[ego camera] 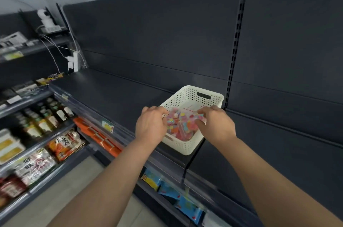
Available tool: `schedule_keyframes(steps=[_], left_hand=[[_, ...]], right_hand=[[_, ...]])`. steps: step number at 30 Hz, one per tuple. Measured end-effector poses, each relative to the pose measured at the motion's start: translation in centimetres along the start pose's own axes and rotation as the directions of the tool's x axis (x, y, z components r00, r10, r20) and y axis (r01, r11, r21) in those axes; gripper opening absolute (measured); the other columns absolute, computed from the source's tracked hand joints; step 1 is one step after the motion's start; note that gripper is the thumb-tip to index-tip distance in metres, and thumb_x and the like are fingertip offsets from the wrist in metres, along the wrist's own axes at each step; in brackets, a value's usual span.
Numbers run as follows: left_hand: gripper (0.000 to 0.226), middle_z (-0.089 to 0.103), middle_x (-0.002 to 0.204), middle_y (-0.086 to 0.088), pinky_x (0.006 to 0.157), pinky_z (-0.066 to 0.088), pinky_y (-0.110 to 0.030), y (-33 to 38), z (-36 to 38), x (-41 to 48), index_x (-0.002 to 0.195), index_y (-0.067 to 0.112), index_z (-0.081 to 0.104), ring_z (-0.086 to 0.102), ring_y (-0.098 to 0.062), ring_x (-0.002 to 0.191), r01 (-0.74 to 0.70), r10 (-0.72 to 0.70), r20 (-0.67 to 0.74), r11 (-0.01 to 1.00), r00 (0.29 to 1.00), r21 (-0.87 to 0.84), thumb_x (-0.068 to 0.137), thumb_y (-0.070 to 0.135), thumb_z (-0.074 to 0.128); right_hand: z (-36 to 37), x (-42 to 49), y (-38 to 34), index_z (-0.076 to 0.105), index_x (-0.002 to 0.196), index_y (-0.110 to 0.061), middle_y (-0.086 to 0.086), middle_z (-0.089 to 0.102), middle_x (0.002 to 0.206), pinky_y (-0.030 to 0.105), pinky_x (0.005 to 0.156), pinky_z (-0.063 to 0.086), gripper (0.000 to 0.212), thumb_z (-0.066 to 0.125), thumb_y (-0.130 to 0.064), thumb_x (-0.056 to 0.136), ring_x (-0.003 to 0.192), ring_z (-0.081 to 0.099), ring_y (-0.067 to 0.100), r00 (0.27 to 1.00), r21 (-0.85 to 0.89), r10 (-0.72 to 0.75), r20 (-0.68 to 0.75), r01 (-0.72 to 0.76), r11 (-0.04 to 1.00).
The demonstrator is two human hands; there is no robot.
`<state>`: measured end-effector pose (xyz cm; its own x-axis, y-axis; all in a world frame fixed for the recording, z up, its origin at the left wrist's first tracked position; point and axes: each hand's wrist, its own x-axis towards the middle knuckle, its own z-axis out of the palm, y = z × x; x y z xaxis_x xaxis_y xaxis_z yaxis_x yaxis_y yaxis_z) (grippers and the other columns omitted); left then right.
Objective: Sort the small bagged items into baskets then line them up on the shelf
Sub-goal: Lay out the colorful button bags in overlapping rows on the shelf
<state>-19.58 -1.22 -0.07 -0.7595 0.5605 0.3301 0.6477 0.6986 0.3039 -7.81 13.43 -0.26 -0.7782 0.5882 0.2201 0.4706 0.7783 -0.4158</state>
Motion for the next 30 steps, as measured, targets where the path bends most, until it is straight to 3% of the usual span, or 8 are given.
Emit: schedule_keyframes(steps=[4, 7, 11, 14, 16, 18, 24, 30], left_hand=[[0.048, 0.053, 0.138, -0.004, 0.096, 0.045, -0.035, -1.3, 0.7, 2.3, 0.142, 0.016, 0.044, 0.043, -0.023, 0.126, -0.006, 0.002, 0.050, 0.997, 0.999, 0.078, 0.096, 0.021, 0.055], [0.052, 0.054, 0.137, -0.011, 0.092, 0.046, -0.037, -1.8, 1.3, 3.7, 0.148, 0.011, 0.033, 0.049, -0.028, 0.124, 0.098, -0.099, 0.173, 0.995, 0.980, 0.014, 0.100, 0.022, 0.049], [0.047, 0.057, 0.131, -0.012, 0.087, 0.049, -0.038, -2.3, 2.0, 4.6, 0.145, 0.010, 0.039, 0.057, -0.028, 0.115, 0.143, -0.134, 0.246, 0.990, 0.960, -0.019, 0.100, 0.023, 0.048], [0.029, 0.066, 0.116, -0.007, 0.075, 0.054, -0.036, -2.2, 2.5, 4.6, 0.121, 0.013, 0.062, 0.063, -0.024, 0.096, 0.192, -0.150, 0.299, 0.974, 0.942, -0.117, 0.098, 0.020, 0.047], [0.027, 0.068, 0.108, -0.005, 0.075, 0.057, -0.039, -2.1, 2.7, 4.1, 0.110, 0.012, 0.067, 0.064, -0.022, 0.090, 0.218, -0.157, 0.293, 0.957, 0.943, -0.190, 0.096, 0.015, 0.044], [0.028, 0.068, 0.108, -0.004, 0.077, 0.057, -0.041, -2.1, 2.3, 3.3, 0.111, 0.012, 0.067, 0.064, -0.021, 0.091, 0.248, -0.186, 0.239, 0.932, 0.953, -0.265, 0.097, 0.014, 0.043], [0.029, 0.064, 0.105, 0.000, 0.066, 0.047, -0.029, -2.6, -1.1, 0.4, 0.119, 0.012, 0.062, 0.059, -0.015, 0.086, 0.315, -0.301, 0.097, 0.880, 0.949, -0.356, 0.101, 0.015, 0.040], [0.030, 0.068, 0.108, -0.007, 0.080, 0.051, -0.036, -6.2, -4.7, -4.4, 0.119, 0.010, 0.064, 0.061, -0.025, 0.094, 0.453, -0.467, 0.041, 0.828, 0.883, -0.331, 0.100, 0.013, 0.040]], right_hand=[[1.2, -0.4, -0.1, 0.028, 0.141, -0.017, 0.001, 0.059, 0.116, 0.031, 0.067, 0.044, 0.065, 0.052, -0.048, 0.090, 0.100, 0.060, 0.024, 0.976, 0.022, 0.190, 0.102, -0.194, 0.981], [1.8, -0.4, -0.1, 0.016, 0.146, -0.017, 0.000, 0.064, 0.101, 0.033, 0.062, 0.048, 0.072, 0.048, -0.050, 0.090, 0.088, 0.062, 0.023, 0.946, 0.102, 0.274, 0.176, -0.294, 0.950], [2.1, -0.4, -0.1, 0.027, 0.140, -0.009, 0.004, 0.063, 0.090, 0.033, 0.056, 0.049, 0.059, 0.048, -0.035, 0.091, 0.078, 0.061, 0.024, 0.920, 0.178, 0.367, 0.138, -0.387, 0.905], [2.0, -0.6, 0.2, 0.039, 0.131, -0.006, 0.002, 0.059, 0.086, 0.027, 0.046, 0.040, 0.045, 0.047, -0.025, 0.091, 0.071, 0.058, 0.019, 0.891, 0.214, 0.424, 0.161, -0.451, 0.866], [1.7, -1.0, 0.3, 0.053, 0.112, -0.012, 0.000, 0.060, 0.089, 0.028, 0.052, 0.045, 0.026, 0.045, -0.019, 0.088, 0.074, 0.058, 0.019, 0.898, 0.232, 0.400, 0.182, -0.435, 0.870], [1.2, -1.4, 0.0, 0.055, 0.105, -0.014, 0.000, 0.061, 0.090, 0.032, 0.062, 0.052, 0.023, 0.041, -0.015, 0.086, 0.079, 0.060, 0.022, 0.918, 0.259, 0.359, 0.170, -0.393, 0.882], [-0.6, -1.5, -2.1, 0.049, 0.116, -0.016, 0.003, 0.061, 0.092, 0.037, 0.064, 0.053, 0.028, 0.039, -0.018, 0.089, 0.081, 0.061, 0.026, 0.976, 0.233, 0.172, 0.135, -0.200, 0.952], [0.1, -1.4, -6.3, 0.053, 0.111, -0.014, 0.003, 0.062, 0.087, 0.034, 0.063, 0.051, 0.028, 0.040, -0.012, 0.087, 0.077, 0.060, 0.026, 0.980, 0.224, -0.017, 0.201, -0.029, 0.974]])
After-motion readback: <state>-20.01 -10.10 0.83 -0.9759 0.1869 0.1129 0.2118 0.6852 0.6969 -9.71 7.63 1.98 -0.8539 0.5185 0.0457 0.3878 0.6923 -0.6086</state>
